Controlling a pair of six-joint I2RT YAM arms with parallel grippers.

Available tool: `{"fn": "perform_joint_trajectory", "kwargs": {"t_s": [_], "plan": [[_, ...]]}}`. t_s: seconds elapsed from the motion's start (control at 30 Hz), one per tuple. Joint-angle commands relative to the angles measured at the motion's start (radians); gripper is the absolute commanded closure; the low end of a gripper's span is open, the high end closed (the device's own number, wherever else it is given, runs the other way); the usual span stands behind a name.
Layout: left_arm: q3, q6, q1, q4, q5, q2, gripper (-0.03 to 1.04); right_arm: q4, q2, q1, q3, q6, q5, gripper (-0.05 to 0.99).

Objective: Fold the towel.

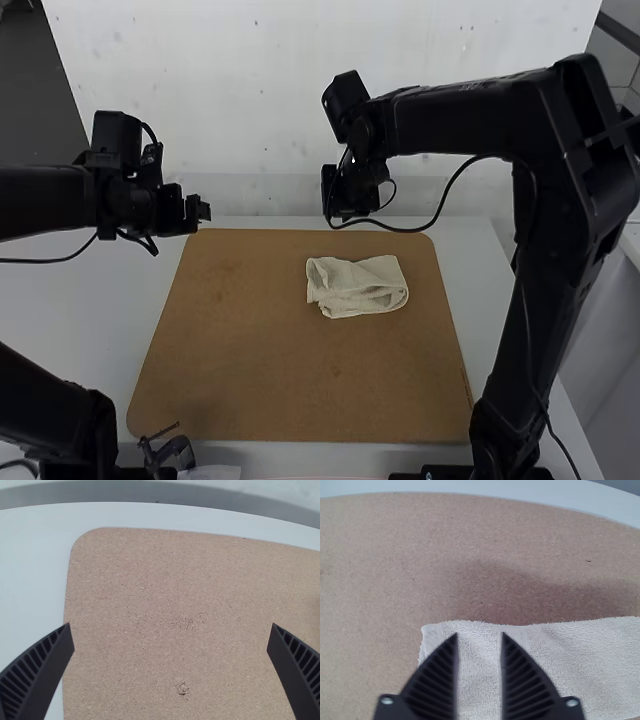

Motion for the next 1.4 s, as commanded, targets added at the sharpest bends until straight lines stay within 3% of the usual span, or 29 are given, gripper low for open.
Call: {"fn": "perform_joint_trajectory", "kwargs": {"t_s": [0.0, 0.63, 1.0, 1.1, 1.2, 1.27, 1.3, 1.37], "plan": [[0.0, 0.014, 0.009, 0.012, 0.013, 0.006, 0.0, -0.004, 0.023, -0.018, -0.025, -0.003, 0.004, 0.92], [-0.006, 0.014, 0.008, 0.014, 0.013, -0.003, 0.0, 0.043, 0.248, 0.14, -0.032, 0.017, 0.011, 0.92], [-0.011, 0.015, 0.006, 0.031, 0.013, 0.003, 0.0, 0.069, 0.224, 0.133, -0.032, 0.028, 0.009, 0.91], [-0.006, 0.021, 0.006, 0.031, 0.019, 0.0, 0.0, 0.068, 0.144, 0.108, -0.02, 0.031, 0.009, 0.66], [0.003, 0.021, 0.008, 0.031, 0.049, -0.006, 0.0, 0.045, 0.072, 0.071, 0.0, 0.026, 0.007, 0.54], [0.014, 0.021, 0.008, 0.029, 0.06, -0.006, 0.0, 0.016, 0.01, 0.032, 0.014, 0.023, 0.0, 0.41], [0.018, 0.021, 0.008, 0.029, 0.06, -0.004, 0.0, 0.008, -0.019, 0.01, 0.017, 0.02, 0.0, 0.32], [0.025, 0.021, 0.008, 0.028, 0.06, -0.003, 0.0, 0.003, -0.069, -0.044, 0.012, -0.001, 0.0, 0.04]]}}
